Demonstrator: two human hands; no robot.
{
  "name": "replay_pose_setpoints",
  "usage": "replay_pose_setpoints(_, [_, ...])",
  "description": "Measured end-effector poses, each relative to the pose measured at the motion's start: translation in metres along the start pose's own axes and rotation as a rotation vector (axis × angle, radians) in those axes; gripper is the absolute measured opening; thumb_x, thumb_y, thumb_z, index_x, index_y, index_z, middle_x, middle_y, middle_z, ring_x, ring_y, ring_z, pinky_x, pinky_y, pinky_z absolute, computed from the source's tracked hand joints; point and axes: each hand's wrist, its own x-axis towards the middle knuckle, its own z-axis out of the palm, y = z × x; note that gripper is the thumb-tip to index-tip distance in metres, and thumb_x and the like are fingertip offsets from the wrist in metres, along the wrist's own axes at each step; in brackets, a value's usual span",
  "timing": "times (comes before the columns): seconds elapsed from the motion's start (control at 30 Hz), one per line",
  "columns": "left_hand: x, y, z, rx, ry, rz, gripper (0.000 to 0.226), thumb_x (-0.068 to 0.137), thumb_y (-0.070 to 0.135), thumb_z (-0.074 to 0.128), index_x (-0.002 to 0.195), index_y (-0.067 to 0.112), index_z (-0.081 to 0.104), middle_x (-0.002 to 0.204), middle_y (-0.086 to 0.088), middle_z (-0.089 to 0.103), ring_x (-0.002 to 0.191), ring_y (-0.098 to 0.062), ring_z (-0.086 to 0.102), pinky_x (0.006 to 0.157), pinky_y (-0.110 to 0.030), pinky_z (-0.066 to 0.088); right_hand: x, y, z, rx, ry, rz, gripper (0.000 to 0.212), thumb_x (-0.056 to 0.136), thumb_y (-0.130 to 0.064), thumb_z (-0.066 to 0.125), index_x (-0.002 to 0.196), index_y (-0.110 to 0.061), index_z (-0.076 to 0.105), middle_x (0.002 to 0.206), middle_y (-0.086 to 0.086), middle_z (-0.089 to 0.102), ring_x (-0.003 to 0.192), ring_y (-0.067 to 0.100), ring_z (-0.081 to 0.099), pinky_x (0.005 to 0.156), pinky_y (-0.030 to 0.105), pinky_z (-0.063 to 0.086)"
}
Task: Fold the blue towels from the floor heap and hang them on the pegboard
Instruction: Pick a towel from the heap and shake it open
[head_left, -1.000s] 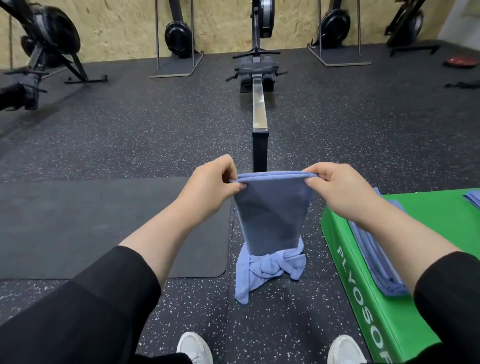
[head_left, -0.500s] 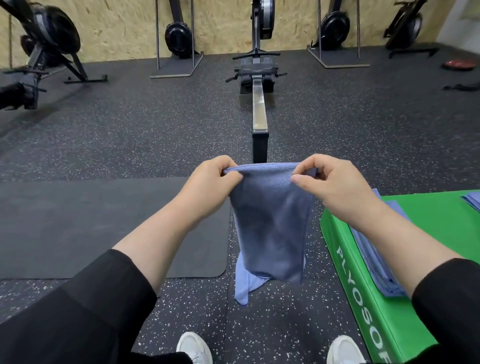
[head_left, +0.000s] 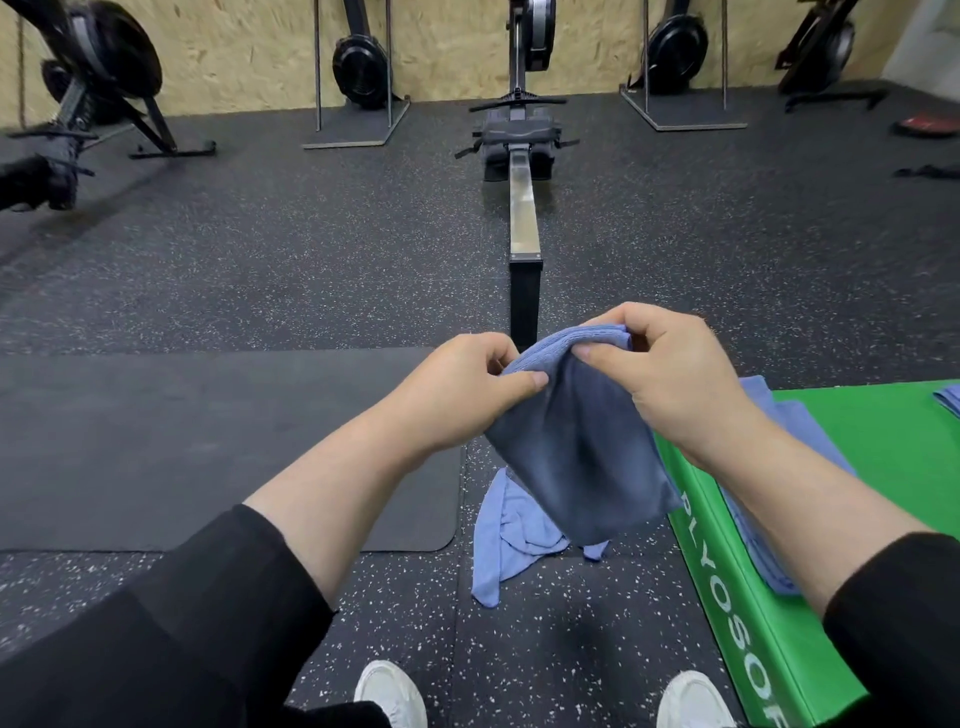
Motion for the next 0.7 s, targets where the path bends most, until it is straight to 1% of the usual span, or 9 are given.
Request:
replay_pose_setpoints(0.1, [-0.001, 0.006, 0.007, -0.098, -0.016, -0.108, 0.03, 0.092, 0.029, 0.064, 0.066, 0.018, 0.051, 0.054, 0.005, 0.048, 0.05, -0.018, 0.046, 0.054, -0.028, 0.041, 0.0, 0.001, 0.003, -0.11, -0.007, -0.035, 0.014, 0.09, -0.02, 0.074, 0.081, -0.03, 0.075, 0.071, -0.004, 0.07, 0.065, 0.005, 0.052, 0.062, 0.025, 0.041])
replay_pose_setpoints(0.2, [-0.006, 0.015, 0.013, -0.341, -0.076, -0.249, 0.02, 0.093, 0.02, 0.053, 0.074, 0.013, 0.056, 0.056, -0.01, 0.06, 0.045, -0.026, 0.059, 0.049, -0.026, 0.043, -0.001, 0.004, 0.008, -0.206, -0.017, -0.039, 0.019, 0.092, -0.024, 0.07, 0.085, -0.04, 0.075, 0.08, -0.007, 0.074, 0.076, 0.012, 0.064, 0.073, 0.032, 0.049])
replay_pose_setpoints(0.23, [-0.006, 0.018, 0.013, -0.416, -0.069, -0.286, 0.018, 0.092, 0.02, 0.052, 0.078, 0.011, 0.058, 0.058, -0.014, 0.062, 0.045, -0.029, 0.062, 0.048, -0.025, 0.042, -0.001, 0.005, 0.01, -0.233, -0.026, -0.039, 0.017, 0.092, -0.026, 0.069, 0.089, -0.041, 0.076, 0.081, -0.007, 0.074, 0.08, 0.015, 0.066, 0.076, 0.034, 0.051])
replay_pose_setpoints(0.3, [-0.006, 0.02, 0.014, -0.528, -0.008, -0.337, 0.017, 0.092, 0.019, 0.051, 0.08, 0.009, 0.058, 0.058, -0.013, 0.062, 0.045, -0.03, 0.064, 0.047, -0.023, 0.041, -0.001, 0.006, 0.013, -0.285, -0.053, -0.042, 0.014, 0.094, -0.029, 0.067, 0.094, -0.039, 0.076, 0.079, -0.004, 0.073, 0.079, 0.02, 0.065, 0.075, 0.038, 0.053])
replay_pose_setpoints(0.37, [-0.004, 0.018, 0.014, -0.58, 0.066, -0.354, 0.015, 0.092, 0.019, 0.052, 0.08, 0.011, 0.058, 0.056, -0.008, 0.062, 0.047, -0.03, 0.065, 0.046, -0.023, 0.044, -0.001, 0.004, 0.016, -0.327, -0.099, -0.052, 0.013, 0.096, -0.028, 0.063, 0.097, -0.035, 0.074, 0.079, -0.002, 0.073, 0.078, 0.022, 0.063, 0.075, 0.04, 0.053])
replay_pose_setpoints(0.43, [-0.003, 0.017, 0.014, -0.609, 0.111, -0.357, 0.012, 0.091, 0.017, 0.053, 0.082, 0.012, 0.06, 0.058, -0.006, 0.064, 0.051, -0.03, 0.067, 0.045, -0.022, 0.048, -0.003, 0.001, 0.019, -0.358, -0.168, -0.069, 0.02, 0.096, -0.025, 0.058, 0.106, -0.034, 0.073, 0.085, -0.005, 0.074, 0.081, 0.02, 0.064, 0.079, 0.041, 0.053])
replay_pose_setpoints(0.57, [-0.001, 0.013, 0.014, -0.627, 0.2, -0.359, 0.014, 0.088, 0.016, 0.057, 0.084, 0.007, 0.067, 0.069, -0.015, 0.068, 0.056, -0.027, 0.067, 0.05, -0.03, 0.056, -0.01, -0.01, 0.023, -0.329, -0.254, -0.086, 0.036, 0.09, -0.026, 0.047, 0.11, -0.051, 0.063, 0.099, -0.01, 0.075, 0.094, 0.016, 0.067, 0.088, 0.041, 0.054])
replay_pose_setpoints(0.63, [0.001, 0.012, 0.014, -0.641, 0.226, -0.352, 0.025, 0.087, 0.017, 0.057, 0.094, -0.003, 0.07, 0.082, -0.023, 0.073, 0.059, -0.026, 0.069, 0.056, -0.034, 0.059, -0.012, -0.014, 0.024, -0.204, -0.328, -0.083, 0.037, 0.091, -0.026, 0.053, 0.111, -0.054, 0.065, 0.107, -0.012, 0.075, 0.102, 0.012, 0.069, 0.096, 0.039, 0.053])
replay_pose_setpoints(0.7, [0.0, 0.014, 0.014, -0.683, 0.203, -0.329, 0.032, 0.089, 0.017, 0.053, 0.104, -0.007, 0.068, 0.087, -0.022, 0.075, 0.059, -0.024, 0.068, 0.06, -0.034, 0.06, -0.011, -0.012, 0.024, -0.14, -0.368, -0.063, 0.039, 0.09, -0.02, 0.065, 0.122, -0.044, 0.064, 0.113, -0.017, 0.073, 0.108, 0.003, 0.067, 0.101, 0.033, 0.051])
